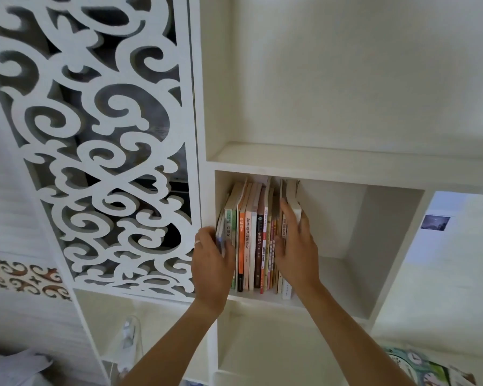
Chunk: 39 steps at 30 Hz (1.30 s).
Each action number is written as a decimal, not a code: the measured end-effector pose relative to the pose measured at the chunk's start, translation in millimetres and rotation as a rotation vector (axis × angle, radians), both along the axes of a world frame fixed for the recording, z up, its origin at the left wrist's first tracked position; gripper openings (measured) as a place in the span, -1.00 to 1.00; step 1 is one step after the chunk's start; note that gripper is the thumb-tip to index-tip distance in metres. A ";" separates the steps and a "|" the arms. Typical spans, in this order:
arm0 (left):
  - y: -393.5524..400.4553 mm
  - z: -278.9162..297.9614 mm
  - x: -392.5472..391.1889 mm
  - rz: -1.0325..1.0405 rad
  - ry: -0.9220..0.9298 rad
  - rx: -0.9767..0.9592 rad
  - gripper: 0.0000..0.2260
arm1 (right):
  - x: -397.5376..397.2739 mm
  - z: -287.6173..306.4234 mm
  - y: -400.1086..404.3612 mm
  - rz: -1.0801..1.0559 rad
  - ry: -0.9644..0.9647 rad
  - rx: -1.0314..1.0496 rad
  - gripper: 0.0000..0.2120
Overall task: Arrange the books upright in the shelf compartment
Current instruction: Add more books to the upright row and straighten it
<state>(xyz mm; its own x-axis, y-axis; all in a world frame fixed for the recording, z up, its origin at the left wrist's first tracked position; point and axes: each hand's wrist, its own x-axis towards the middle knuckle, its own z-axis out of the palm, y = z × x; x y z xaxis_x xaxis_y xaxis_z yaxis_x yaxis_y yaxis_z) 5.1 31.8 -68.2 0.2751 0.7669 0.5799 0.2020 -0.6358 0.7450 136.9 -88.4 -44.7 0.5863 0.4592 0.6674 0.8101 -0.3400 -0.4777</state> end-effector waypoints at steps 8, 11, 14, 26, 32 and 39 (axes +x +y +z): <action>0.7 -3.4 -5.5 -0.007 0.034 0.050 -0.86 | -2.8 -12.0 -11.3 0.089 0.244 0.129 -0.10; -4.3 -3.6 -7.3 -0.006 0.035 0.050 -0.85 | -0.4 -14.7 -9.6 0.111 0.299 0.143 -0.29; -3.3 -7.2 -8.3 -0.040 0.074 0.021 -0.79 | -1.9 -25.2 -11.0 0.142 0.378 0.144 -0.37; -3.8 1.6 13.9 -0.045 0.179 -0.074 -0.94 | 14.4 -44.9 -21.7 0.149 0.409 0.118 -0.37; -5.1 -7.4 26.3 -0.465 0.096 -0.341 -0.50 | 19.6 -51.5 -31.5 0.231 0.611 0.046 -0.09; 12.5 -13.6 46.6 -0.464 0.144 -0.490 -0.05 | 24.0 -52.6 -34.4 0.228 0.612 0.039 -0.13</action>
<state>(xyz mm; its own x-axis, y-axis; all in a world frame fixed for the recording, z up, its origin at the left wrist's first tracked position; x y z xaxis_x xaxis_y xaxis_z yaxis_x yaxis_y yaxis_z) 51.7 44.3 -81.8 0.6863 0.7157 0.1294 0.1087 -0.2769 0.9547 160.9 -122.8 -97.2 0.7566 0.5990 0.2622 0.4372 -0.1653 -0.8840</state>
